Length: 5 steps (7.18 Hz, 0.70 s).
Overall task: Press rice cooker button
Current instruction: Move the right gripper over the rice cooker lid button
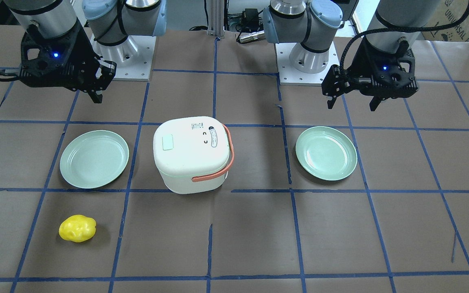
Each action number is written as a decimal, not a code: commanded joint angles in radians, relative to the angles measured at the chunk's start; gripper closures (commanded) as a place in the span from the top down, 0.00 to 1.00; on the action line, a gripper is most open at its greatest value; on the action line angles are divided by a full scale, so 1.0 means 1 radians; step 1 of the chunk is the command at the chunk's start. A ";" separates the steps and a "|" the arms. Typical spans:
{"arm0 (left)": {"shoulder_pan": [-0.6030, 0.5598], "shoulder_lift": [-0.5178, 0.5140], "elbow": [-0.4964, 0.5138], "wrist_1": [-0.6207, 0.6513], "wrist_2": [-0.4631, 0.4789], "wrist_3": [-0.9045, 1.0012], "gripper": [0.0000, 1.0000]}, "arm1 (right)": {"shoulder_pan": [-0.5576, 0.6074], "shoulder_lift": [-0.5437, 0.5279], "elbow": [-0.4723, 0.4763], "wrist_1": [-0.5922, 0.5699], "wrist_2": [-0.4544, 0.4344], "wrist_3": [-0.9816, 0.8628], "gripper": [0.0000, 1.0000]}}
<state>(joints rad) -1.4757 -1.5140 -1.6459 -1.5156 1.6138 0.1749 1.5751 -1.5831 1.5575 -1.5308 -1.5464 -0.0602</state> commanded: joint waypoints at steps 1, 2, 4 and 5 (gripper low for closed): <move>0.000 0.000 0.000 0.000 0.000 0.000 1.00 | 0.037 0.024 -0.013 -0.014 -0.003 -0.001 0.06; 0.000 0.000 0.000 0.000 0.000 0.000 1.00 | 0.081 0.070 -0.023 -0.059 -0.007 0.012 0.06; 0.000 0.000 0.000 0.000 0.000 0.000 1.00 | 0.152 0.148 -0.024 -0.100 -0.011 0.068 0.07; 0.000 0.000 0.000 0.000 0.000 0.000 1.00 | 0.169 0.187 -0.019 -0.183 0.000 0.104 0.07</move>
<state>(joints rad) -1.4757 -1.5141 -1.6460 -1.5156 1.6138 0.1749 1.7182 -1.4456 1.5351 -1.6387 -1.5548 0.0035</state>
